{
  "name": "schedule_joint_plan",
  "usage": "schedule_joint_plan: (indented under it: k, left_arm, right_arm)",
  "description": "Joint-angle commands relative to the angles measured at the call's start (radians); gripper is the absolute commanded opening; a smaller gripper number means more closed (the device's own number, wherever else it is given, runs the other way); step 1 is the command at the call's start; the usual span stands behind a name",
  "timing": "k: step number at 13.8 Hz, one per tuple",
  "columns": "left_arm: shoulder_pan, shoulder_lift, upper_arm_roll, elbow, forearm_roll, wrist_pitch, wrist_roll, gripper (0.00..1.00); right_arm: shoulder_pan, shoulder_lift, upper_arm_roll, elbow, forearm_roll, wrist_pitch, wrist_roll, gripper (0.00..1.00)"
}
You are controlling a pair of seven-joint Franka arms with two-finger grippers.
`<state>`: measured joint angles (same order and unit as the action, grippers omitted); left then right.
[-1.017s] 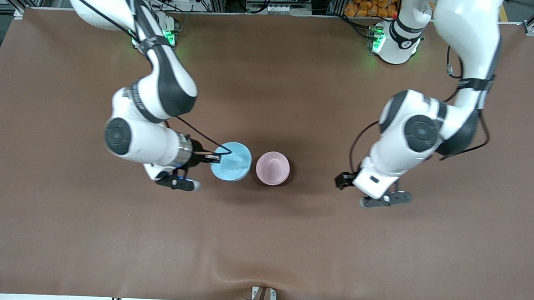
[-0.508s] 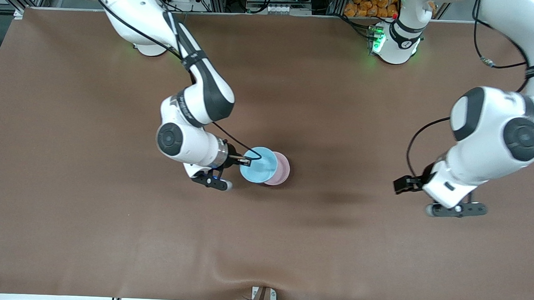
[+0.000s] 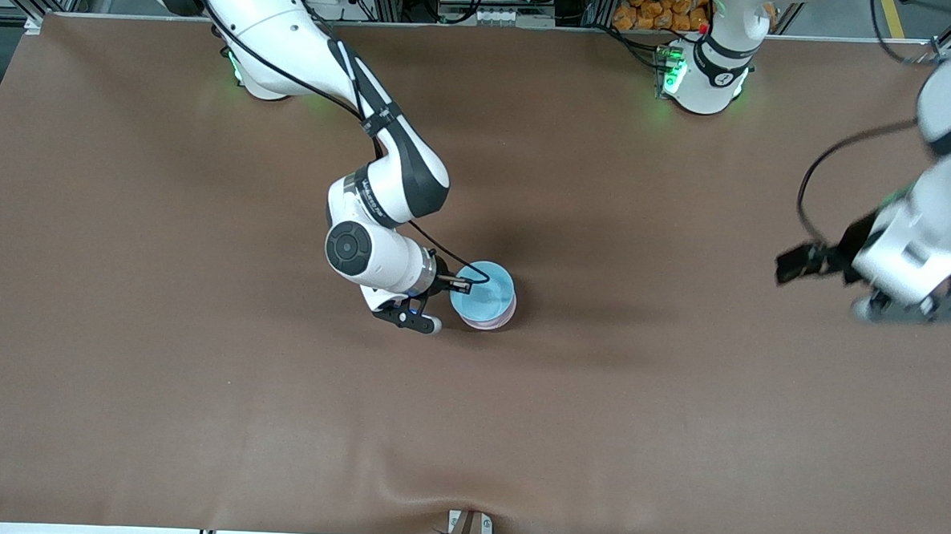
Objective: Stack pink and blue bowls on white bowl
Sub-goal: 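Lower the blue bowl into the pink bowl while the left gripper withdraws, then open the right gripper and lift it away from the stacked bowls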
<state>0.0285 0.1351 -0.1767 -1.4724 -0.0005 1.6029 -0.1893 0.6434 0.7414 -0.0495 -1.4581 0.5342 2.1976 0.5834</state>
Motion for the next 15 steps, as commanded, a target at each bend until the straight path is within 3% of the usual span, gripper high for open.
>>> schedule_joint_plan:
  k: [1, 3, 6, 7, 8, 9, 12, 15]
  left_arm:
    - [-0.045, -0.148, 0.069, -0.040, -0.058, -0.108, 0.024, 1.00]
    - [-0.074, -0.201, 0.077, -0.046, -0.058, -0.190, 0.034, 1.00]
    - [-0.081, -0.218, 0.091, -0.045, -0.050, -0.195, 0.036, 1.00]
    - [-0.079, -0.212, 0.106, -0.040, -0.052, -0.186, 0.045, 1.00]
    - [-0.079, -0.209, 0.118, -0.042, -0.056, -0.172, 0.071, 1.00]
    - [-0.078, -0.206, 0.118, -0.040, -0.052, -0.146, 0.083, 1.00]
    - [-0.079, -0.193, 0.118, -0.040, -0.013, -0.130, 0.083, 1.00]
    - [-0.076, -0.190, 0.118, -0.045, -0.025, -0.130, 0.083, 1.00]
  right_arm:
    - [0.022, 0.018, -0.010, 0.007, 0.029, 0.008, 0.010, 0.00]
    - [0.027, 0.029, -0.010, 0.007, 0.062, 0.037, 0.010, 0.00]
    - [0.045, 0.041, -0.010, 0.008, 0.090, 0.062, 0.010, 0.00]
    - [0.047, 0.042, -0.010, 0.008, 0.092, 0.062, 0.010, 0.17]
    - [0.039, 0.041, -0.010, 0.008, 0.092, 0.056, 0.009, 0.68]
    - [0.030, 0.036, -0.012, 0.008, 0.092, 0.053, 0.007, 1.00]
    - [0.009, -0.008, -0.032, 0.007, 0.075, -0.005, -0.002, 1.00]
    - [-0.010, -0.089, -0.163, 0.007, 0.047, -0.155, -0.145, 1.00]
